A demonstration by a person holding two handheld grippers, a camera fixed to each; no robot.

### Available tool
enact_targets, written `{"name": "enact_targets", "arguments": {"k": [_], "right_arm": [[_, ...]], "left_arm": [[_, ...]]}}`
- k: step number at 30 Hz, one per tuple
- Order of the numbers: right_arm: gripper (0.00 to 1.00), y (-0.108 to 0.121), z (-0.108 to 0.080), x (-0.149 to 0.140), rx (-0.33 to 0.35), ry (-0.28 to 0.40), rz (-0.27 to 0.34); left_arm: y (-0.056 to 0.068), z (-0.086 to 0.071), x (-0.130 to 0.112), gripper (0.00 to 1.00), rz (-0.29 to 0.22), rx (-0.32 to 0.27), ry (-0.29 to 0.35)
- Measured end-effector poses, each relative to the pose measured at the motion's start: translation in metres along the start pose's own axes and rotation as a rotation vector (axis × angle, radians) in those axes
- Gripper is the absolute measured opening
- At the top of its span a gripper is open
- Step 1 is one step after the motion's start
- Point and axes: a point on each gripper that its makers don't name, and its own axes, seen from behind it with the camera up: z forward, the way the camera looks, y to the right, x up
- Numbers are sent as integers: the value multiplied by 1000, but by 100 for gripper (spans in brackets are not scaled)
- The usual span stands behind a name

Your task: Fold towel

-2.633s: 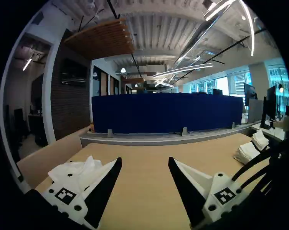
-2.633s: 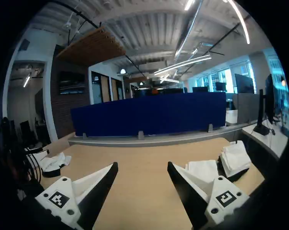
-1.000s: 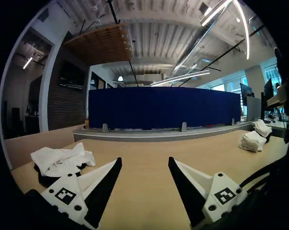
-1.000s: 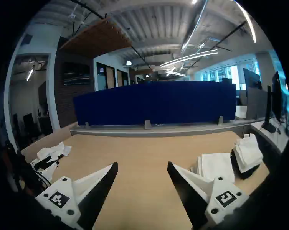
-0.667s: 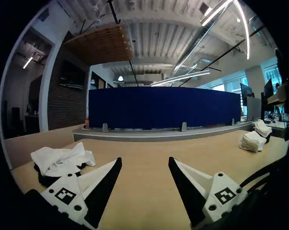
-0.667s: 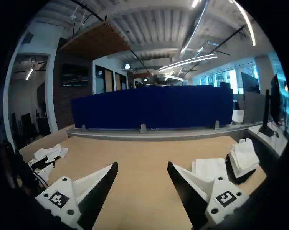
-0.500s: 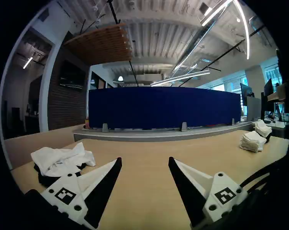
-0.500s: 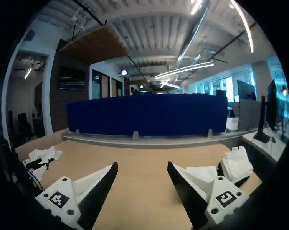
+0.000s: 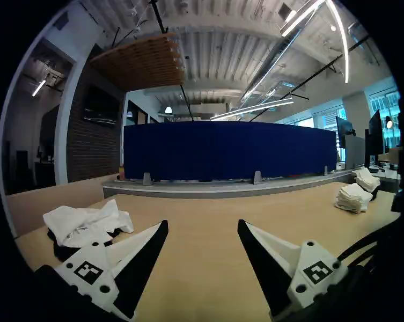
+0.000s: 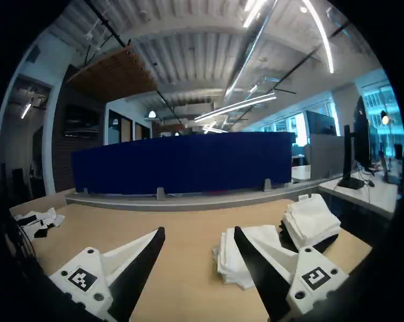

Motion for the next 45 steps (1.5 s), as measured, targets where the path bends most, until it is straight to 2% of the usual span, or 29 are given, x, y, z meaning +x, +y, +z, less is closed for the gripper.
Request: {"name": "enact_targets", "arguments": {"k": [7, 12, 18, 26, 30, 45], "right_arm": [[100, 22, 14, -30, -48, 8, 34], [100, 32, 19, -47, -61, 2, 83], [100, 40, 22, -51, -74, 4, 105], [100, 37, 18, -52, -56, 19, 101], [100, 31, 16, -54, -44, 24, 88], [100, 16, 17, -60, -40, 50, -55]], "left_arm": [[0, -1, 0, 96, 0, 0, 0], [0, 0, 0, 96, 0, 0, 0], [0, 0, 0, 96, 0, 0, 0], [1, 0, -1, 96, 0, 0, 0], [0, 0, 0, 96, 0, 0, 0], [0, 0, 0, 96, 0, 0, 0]]}}
